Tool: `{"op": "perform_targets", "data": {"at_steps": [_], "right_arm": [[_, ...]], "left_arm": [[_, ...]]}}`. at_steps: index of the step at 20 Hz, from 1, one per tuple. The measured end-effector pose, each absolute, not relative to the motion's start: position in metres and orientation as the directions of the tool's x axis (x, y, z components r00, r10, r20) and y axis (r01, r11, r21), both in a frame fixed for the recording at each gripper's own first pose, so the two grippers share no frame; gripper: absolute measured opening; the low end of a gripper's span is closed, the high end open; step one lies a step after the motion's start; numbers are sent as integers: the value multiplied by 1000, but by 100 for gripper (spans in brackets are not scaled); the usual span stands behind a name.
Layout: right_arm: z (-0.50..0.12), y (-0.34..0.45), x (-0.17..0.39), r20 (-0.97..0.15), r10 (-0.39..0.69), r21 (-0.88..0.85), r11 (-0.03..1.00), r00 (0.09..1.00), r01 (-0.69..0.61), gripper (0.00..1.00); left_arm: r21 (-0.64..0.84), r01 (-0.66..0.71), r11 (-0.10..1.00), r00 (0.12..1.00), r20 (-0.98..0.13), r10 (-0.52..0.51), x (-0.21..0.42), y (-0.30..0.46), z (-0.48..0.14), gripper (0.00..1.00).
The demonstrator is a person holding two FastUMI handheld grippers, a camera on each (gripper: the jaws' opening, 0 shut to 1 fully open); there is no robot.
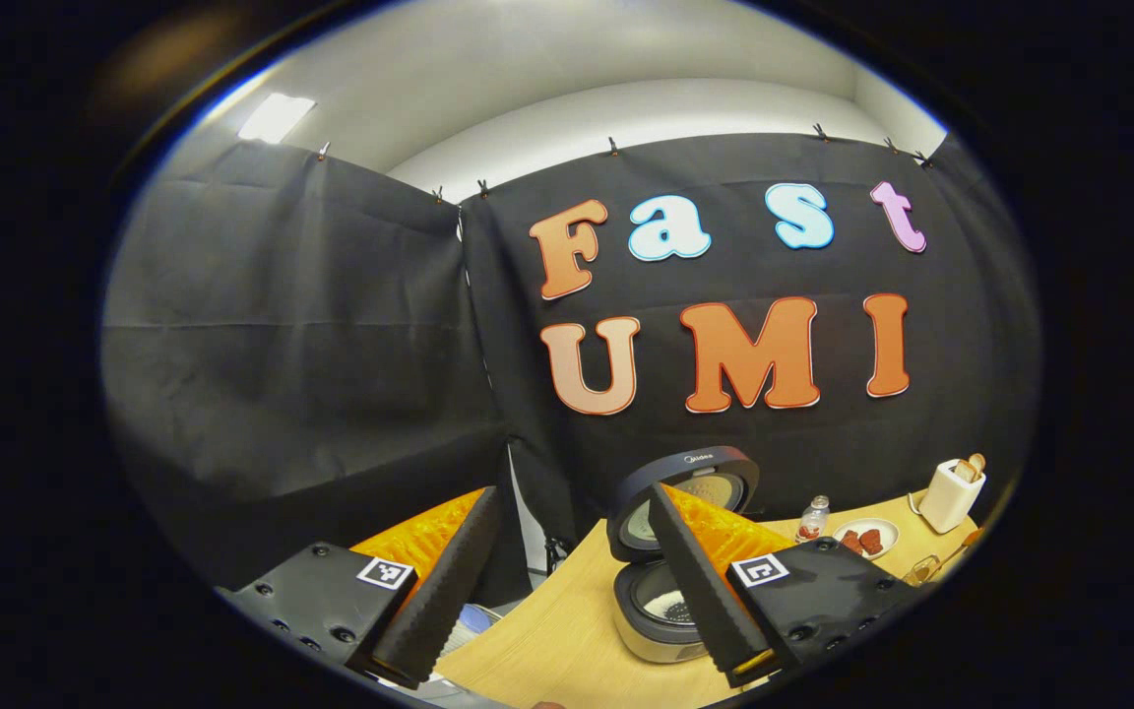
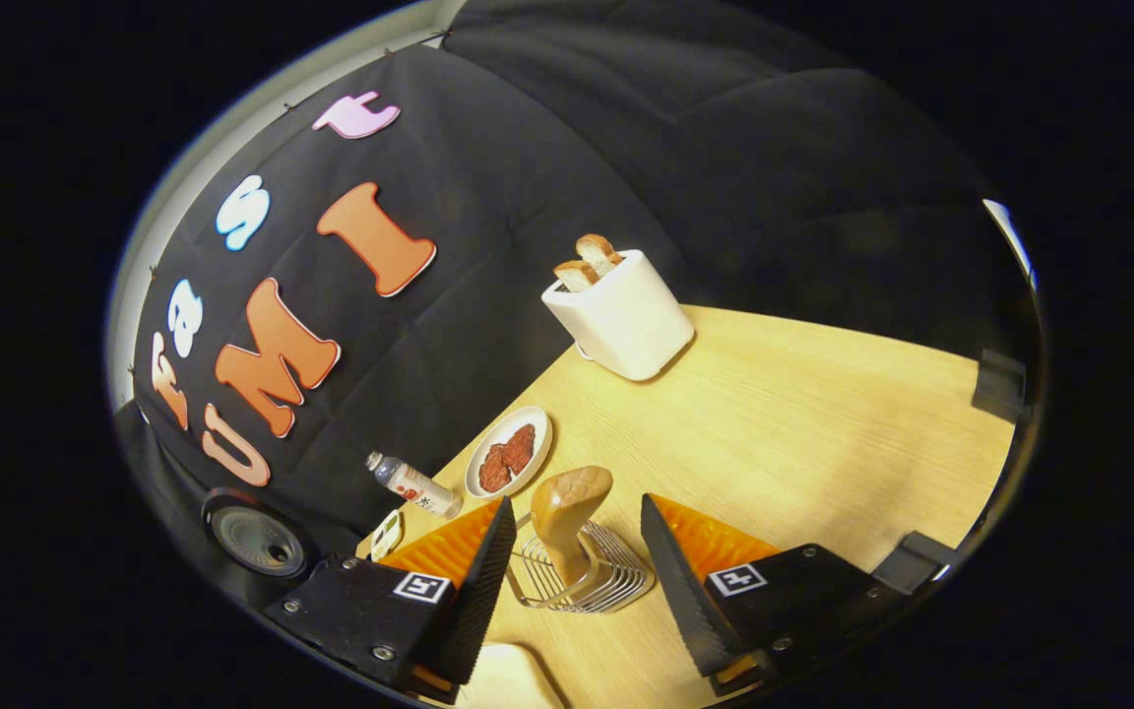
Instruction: Close the left gripper, press the button to open the rice cooker; take a wooden spoon from the chopstick holder with the right hand, scoop a spoonful of rice and pour it into the rice cooker, then put the wooden spoon back into the chopstick holder.
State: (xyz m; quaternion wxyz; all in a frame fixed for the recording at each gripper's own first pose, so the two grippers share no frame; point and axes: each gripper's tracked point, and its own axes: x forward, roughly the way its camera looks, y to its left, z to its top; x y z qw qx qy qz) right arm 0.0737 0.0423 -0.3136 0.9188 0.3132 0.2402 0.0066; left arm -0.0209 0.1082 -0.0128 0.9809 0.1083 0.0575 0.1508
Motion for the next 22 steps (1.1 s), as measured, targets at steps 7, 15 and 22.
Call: {"op": "perform_targets", "data": {"at_steps": [7, 15, 22], "right_arm": [[-311, 51, 90, -422, 195, 589, 802, 885, 104, 37], [-307, 77, 106, -432, 227, 521, 853, 873, 36, 17], [-264, 82, 92, -388, 179, 474, 880, 904, 29, 12]], "left_arm": [[234, -294, 927, 942, -90, 322, -17, 110, -22, 98], [229, -326, 917, 934, -74, 350, -30, 118, -21, 97], [197, -278, 940, 950, -89, 299, -32, 135, -24, 99]]}}
